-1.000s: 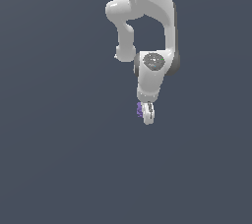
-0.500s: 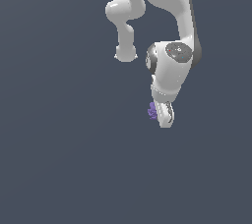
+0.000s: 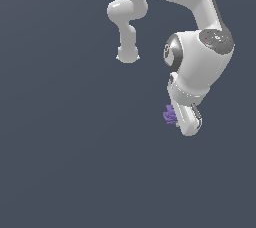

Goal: Pick up the object and move it to a goal position.

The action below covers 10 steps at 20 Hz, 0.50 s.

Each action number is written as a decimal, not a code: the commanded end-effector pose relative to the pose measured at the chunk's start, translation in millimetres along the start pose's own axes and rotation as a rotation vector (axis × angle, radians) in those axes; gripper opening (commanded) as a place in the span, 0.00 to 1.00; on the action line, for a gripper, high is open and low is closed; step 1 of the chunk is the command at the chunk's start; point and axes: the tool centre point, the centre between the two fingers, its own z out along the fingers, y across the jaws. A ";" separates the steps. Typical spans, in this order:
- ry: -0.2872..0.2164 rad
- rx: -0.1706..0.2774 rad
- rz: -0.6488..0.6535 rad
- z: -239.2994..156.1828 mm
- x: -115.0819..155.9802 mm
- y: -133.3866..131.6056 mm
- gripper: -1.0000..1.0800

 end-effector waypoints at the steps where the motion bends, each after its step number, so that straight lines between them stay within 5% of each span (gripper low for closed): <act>1: 0.000 -0.001 0.000 -9.3 -6.8 -8.2 0.00; 10: -0.001 -0.001 0.000 -26.9 -20.4 -24.9 0.00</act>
